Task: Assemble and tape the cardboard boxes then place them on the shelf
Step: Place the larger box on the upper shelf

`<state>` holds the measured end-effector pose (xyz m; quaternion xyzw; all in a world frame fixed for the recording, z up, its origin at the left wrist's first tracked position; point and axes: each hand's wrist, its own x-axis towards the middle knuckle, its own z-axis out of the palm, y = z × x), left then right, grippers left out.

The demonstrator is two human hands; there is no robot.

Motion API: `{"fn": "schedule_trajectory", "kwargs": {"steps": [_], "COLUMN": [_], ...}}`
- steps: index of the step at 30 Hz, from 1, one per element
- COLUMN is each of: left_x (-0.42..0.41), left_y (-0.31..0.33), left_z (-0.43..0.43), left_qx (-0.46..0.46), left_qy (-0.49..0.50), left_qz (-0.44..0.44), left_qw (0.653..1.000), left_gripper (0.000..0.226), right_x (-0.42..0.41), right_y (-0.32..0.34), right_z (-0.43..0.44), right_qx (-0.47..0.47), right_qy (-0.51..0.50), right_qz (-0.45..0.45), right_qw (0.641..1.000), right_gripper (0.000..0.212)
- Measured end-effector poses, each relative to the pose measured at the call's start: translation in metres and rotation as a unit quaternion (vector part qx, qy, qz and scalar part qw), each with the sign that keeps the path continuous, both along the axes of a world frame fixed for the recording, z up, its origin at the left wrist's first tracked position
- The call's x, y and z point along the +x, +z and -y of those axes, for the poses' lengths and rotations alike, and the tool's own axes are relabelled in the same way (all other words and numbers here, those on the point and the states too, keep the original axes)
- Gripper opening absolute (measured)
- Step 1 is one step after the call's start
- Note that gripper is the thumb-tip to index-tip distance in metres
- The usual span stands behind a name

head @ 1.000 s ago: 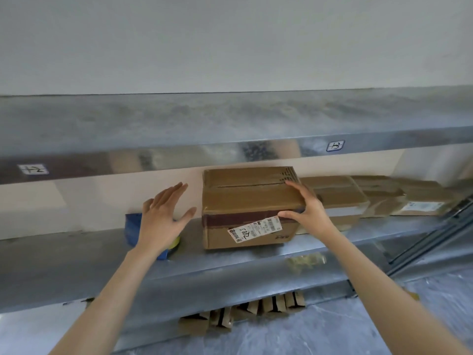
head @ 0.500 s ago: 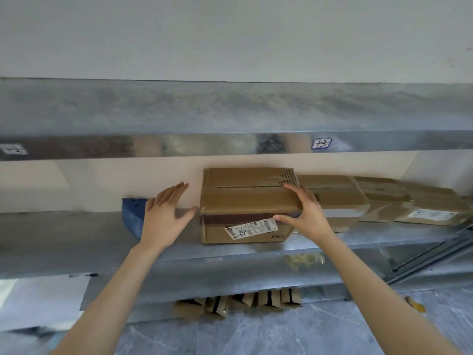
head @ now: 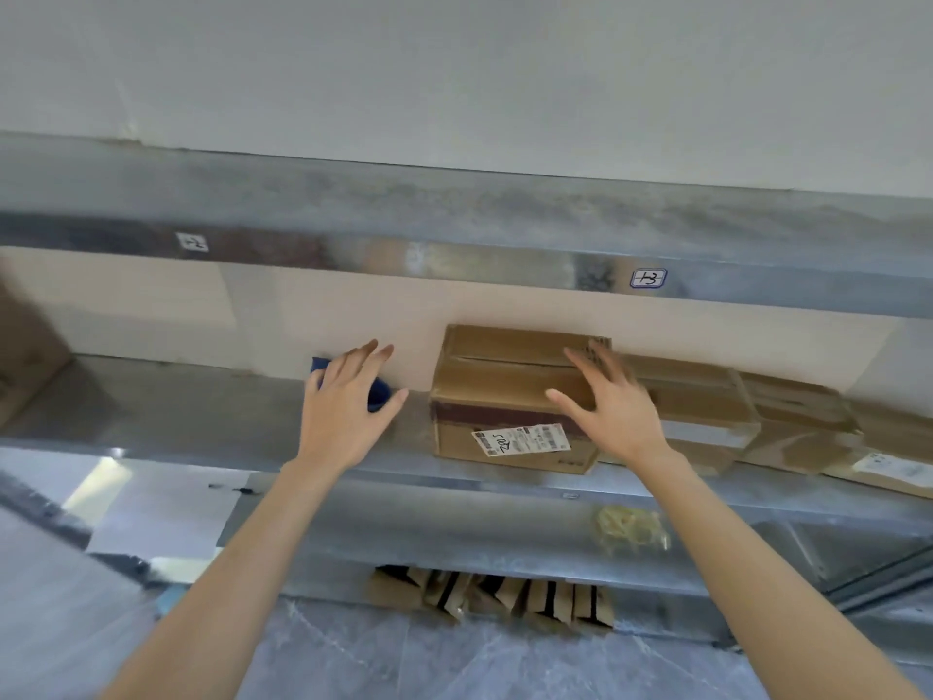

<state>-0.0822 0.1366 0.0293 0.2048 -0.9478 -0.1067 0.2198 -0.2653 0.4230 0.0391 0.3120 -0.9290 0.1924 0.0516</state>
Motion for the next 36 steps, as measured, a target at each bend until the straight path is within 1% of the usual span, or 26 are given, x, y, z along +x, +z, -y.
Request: {"fn": "schedule_trajectory", "kwargs": {"steps": [5, 9, 12, 15, 18, 21, 25, 28, 31, 33, 36], "left_x": [0.029, 0.060, 0.091, 0.125, 0.163, 0.202, 0.252, 0.284, 0.309, 0.321, 0.335], "left_y": [0.013, 0.019, 0.021, 0.024, 0.028, 0.028, 0.025, 0.023, 0.022, 0.019, 0.015], "left_z": [0.018, 0.047, 0.076, 0.115, 0.161, 0.206, 0.265, 0.306, 0.342, 0.363, 0.393], "left_qx": [-0.024, -0.026, -0.041, -0.057, -0.066, -0.073, -0.081, -0.065, -0.017, 0.021, 0.041], "left_qy": [0.043, 0.076, 0.097, 0.118, 0.128, 0.122, 0.137, 0.152, 0.176, 0.192, 0.220], "left_qz": [0.003, 0.004, 0.011, 0.020, 0.027, 0.028, 0.041, 0.036, 0.015, 0.000, -0.009], "left_qw": [0.999, 0.997, 0.994, 0.991, 0.989, 0.989, 0.986, 0.986, 0.984, 0.981, 0.975], "left_gripper": [0.060, 0.062, 0.063, 0.064, 0.064, 0.063, 0.064, 0.065, 0.067, 0.070, 0.071], "right_x": [0.023, 0.049, 0.072, 0.100, 0.132, 0.165, 0.208, 0.232, 0.249, 0.259, 0.270], "right_y": [0.013, 0.022, 0.025, 0.027, 0.027, 0.026, 0.023, 0.020, 0.018, 0.018, 0.018], "right_z": [0.052, 0.105, 0.150, 0.204, 0.261, 0.317, 0.389, 0.438, 0.484, 0.515, 0.560], "right_qx": [0.017, -0.009, -0.010, -0.011, -0.015, -0.031, -0.034, -0.020, -0.011, -0.015, -0.022], "right_qy": [0.033, 0.072, 0.101, 0.128, 0.134, 0.151, 0.159, 0.185, 0.221, 0.241, 0.260], "right_qz": [-0.036, -0.049, -0.042, -0.036, -0.043, -0.014, 0.001, 0.023, 0.039, 0.044, 0.037], "right_qw": [0.999, 0.996, 0.994, 0.991, 0.990, 0.988, 0.987, 0.982, 0.974, 0.969, 0.965], "right_gripper": [0.068, 0.066, 0.068, 0.070, 0.070, 0.069, 0.067, 0.066, 0.067, 0.067, 0.066]}}
